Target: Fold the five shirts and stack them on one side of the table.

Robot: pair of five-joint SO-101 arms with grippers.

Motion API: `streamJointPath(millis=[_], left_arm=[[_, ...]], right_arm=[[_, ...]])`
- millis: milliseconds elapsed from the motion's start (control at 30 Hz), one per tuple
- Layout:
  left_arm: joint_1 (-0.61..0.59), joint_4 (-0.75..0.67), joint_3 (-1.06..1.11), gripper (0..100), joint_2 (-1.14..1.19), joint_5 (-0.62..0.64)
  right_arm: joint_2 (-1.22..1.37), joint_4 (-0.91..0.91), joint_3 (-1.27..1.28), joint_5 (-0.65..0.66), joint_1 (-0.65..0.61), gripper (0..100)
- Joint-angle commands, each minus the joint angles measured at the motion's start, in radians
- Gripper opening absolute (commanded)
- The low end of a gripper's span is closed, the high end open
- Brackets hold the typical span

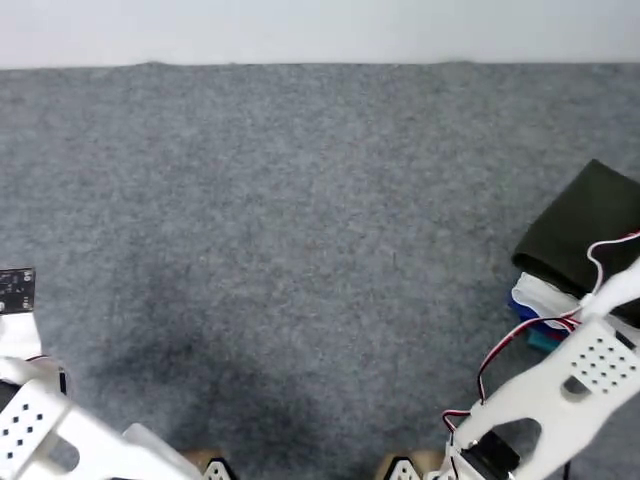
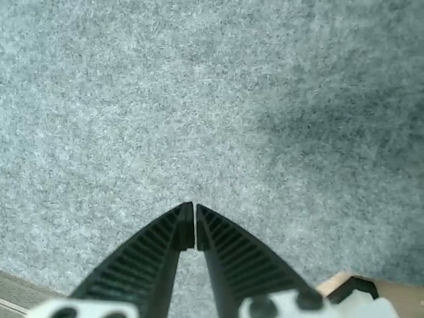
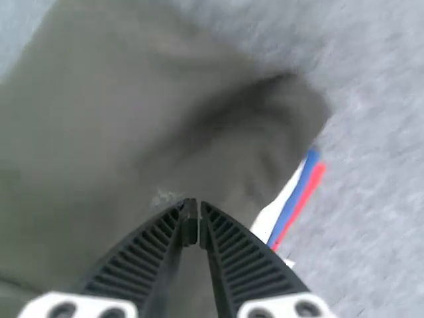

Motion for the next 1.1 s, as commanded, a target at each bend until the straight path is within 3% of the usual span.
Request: streamJointPath(millis=[0,233,500,700,833,933,1067], left_arm=[[0.008,-0.014,-0.010,2,-0.017,-0.014],[0.008,-0.011,-0.004,2,-0.017,-0.014],[0.006,0.055,-0.074,2,-0.018,-0.011],[0.008,0.143,-0.214,2,-0.018,-0.008],[0.014,0.173,-0.317,2,-0.018,-0.006],[0.094,0.178,-0.364,2,-0.018,0.086],[0.230,0.173,-0.403,2,-0.052,0.374]], right_arm=[[-0.071,0.036,0.069,0.012,0.047,0.9],[-0.090,0.001,0.235,0.143,0.119,0.9],[-0.265,0.058,0.166,0.140,0.084,0.9],[-0.446,0.061,0.336,0.132,0.085,0.9],[-0.628,0.059,0.537,0.025,0.051,0.9],[-0.763,0.058,0.689,-0.061,0.008,0.9],[-0.938,0.058,0.878,-0.161,-0.073,0.9]])
